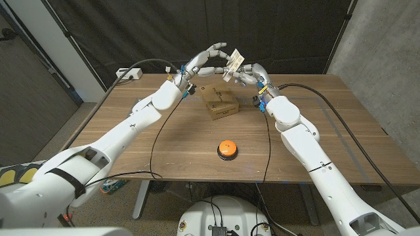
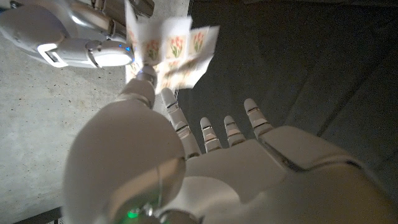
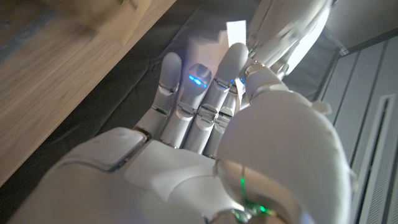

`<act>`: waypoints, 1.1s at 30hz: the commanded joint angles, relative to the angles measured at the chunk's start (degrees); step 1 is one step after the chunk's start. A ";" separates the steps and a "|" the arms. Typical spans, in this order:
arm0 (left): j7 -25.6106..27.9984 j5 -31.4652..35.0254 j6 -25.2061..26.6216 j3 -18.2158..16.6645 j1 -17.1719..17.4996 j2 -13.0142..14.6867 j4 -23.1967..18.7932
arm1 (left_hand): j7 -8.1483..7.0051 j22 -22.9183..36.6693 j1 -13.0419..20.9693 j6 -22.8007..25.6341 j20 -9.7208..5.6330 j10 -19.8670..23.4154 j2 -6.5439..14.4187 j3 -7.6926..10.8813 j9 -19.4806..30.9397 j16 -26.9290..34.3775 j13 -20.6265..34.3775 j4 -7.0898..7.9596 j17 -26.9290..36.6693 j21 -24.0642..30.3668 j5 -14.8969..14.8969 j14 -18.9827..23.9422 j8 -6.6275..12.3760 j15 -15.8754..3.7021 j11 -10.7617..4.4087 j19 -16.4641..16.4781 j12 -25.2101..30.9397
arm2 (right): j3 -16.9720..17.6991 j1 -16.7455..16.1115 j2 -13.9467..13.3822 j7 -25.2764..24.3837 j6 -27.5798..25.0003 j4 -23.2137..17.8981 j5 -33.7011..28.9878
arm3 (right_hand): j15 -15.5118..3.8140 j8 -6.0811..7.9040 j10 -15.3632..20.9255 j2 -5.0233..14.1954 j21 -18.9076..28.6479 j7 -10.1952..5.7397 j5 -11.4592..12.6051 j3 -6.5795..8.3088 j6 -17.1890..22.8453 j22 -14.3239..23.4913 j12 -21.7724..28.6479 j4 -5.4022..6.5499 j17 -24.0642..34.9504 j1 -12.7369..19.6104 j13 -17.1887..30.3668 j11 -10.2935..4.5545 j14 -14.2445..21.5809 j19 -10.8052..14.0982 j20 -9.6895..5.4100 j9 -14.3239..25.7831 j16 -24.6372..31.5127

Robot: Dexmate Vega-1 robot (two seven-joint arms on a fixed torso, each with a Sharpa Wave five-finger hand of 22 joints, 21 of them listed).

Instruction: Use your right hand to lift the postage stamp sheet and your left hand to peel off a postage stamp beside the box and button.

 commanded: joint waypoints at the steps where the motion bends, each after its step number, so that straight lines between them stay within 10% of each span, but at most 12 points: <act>1: 1.52 0.22 0.42 -0.20 0.65 -0.51 -0.20 | 0.20 0.11 -0.16 0.86 0.31 0.04 0.02 -0.13 -0.13 0.42 0.23 0.39 0.26 -0.32 -0.03 0.55 0.27 -0.13 0.31 0.37 0.41 | -0.73 0.52 -0.46 0.53 -0.39 -0.24 -0.86 | -0.35 0.22 -0.13 -0.05 0.12 2.34 0.45 0.47 2.97 0.06 0.46 -0.07 0.11 0.51 0.34 -0.05 0.03 0.37 -6.50 1.52 0.39; 16: -4.80 -2.15 3.07 -1.44 1.00 4.45 -3.73 | 0.32 0.14 -0.09 1.65 -0.65 0.72 0.11 -1.62 -0.95 0.18 0.62 1.05 0.23 -1.28 -0.55 0.32 -0.12 -0.73 -0.30 0.39 0.39 | -0.05 1.01 1.27 -1.07 -0.94 0.65 -0.70 | -0.35 -0.08 -0.30 -0.05 -0.09 2.45 0.88 0.82 3.07 -0.23 0.39 0.07 0.10 0.17 0.44 0.07 -0.09 0.06 -6.45 1.74 0.70; 28: -2.85 -5.15 3.17 -3.98 3.74 3.11 -3.74 | 0.57 0.27 -1.16 11.93 -0.55 6.31 -0.41 -3.85 -1.12 1.06 0.92 1.69 0.33 -2.02 -2.33 3.67 3.98 -1.41 -4.05 1.51 2.20 | -0.75 2.07 1.45 -0.48 0.18 1.86 -1.39 | -0.35 -0.31 -0.40 -0.13 0.05 2.27 1.16 1.11 3.05 -0.43 0.37 0.05 0.10 -0.01 0.55 0.00 -0.31 -0.04 -6.33 2.04 0.93; 33: -1.89 -4.86 5.53 -4.46 4.37 2.86 -4.92 | 3.43 0.43 -2.75 4.57 0.22 5.87 -0.50 -4.92 -2.66 0.79 1.13 2.59 0.49 -2.52 -2.65 3.82 -0.51 -0.05 -1.13 1.54 1.80 | -0.73 2.09 0.87 0.12 1.49 1.87 -1.44 | -0.34 -0.48 -0.33 -0.13 -0.06 2.25 1.23 1.20 3.12 -0.60 0.35 0.07 0.11 -0.09 0.49 -0.02 -0.37 -0.32 -6.31 1.93 1.02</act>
